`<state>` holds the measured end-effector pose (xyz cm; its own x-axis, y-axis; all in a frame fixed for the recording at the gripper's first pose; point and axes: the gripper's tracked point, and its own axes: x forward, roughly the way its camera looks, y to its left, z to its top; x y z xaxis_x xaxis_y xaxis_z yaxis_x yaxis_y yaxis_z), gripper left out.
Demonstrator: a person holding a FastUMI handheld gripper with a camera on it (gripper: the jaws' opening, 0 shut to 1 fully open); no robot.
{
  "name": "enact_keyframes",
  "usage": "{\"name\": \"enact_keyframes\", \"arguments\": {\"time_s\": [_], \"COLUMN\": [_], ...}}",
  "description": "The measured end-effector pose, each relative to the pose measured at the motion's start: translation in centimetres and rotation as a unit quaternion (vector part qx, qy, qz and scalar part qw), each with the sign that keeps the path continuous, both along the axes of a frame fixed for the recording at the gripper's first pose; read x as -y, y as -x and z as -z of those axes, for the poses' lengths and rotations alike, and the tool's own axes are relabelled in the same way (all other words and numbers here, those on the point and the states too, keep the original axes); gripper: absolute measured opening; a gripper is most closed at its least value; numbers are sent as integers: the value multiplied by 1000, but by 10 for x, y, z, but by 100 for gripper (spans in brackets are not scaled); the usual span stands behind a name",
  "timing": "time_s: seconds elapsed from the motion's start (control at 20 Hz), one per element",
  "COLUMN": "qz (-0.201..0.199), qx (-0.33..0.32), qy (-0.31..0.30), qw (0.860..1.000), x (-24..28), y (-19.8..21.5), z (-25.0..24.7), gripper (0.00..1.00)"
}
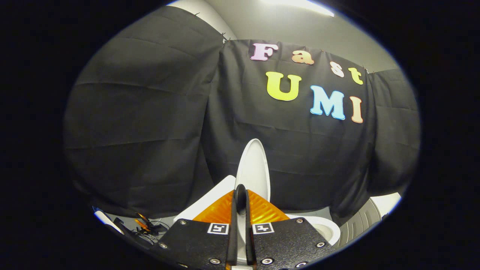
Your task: Open the toilet lid.
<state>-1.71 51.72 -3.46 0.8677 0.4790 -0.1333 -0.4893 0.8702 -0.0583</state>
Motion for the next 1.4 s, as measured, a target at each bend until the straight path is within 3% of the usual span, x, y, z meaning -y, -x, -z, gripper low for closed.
{"name": "enact_keyframes", "arguments": {"time_s": [0.1, 0.35, 0.45, 0.55, 0.95, 1.15, 1.4], "qz": [-24, -14, -5, 30, 163, 224, 260], "qx": [-3, 66, 89, 105, 93, 93, 55], "qy": [-37, -172, -187, -192, -203, -151, -99], "qw": [999, 983, 978, 975, 961, 958, 959], "x": [10, 87, 118, 167, 348, 445, 519], "y": [10, 20, 9, -19, -119, -124, -97], "z": [-13, -97, -117, -125, -102, -79, -43], "gripper": [33, 95, 95, 95, 95, 95, 96]}}
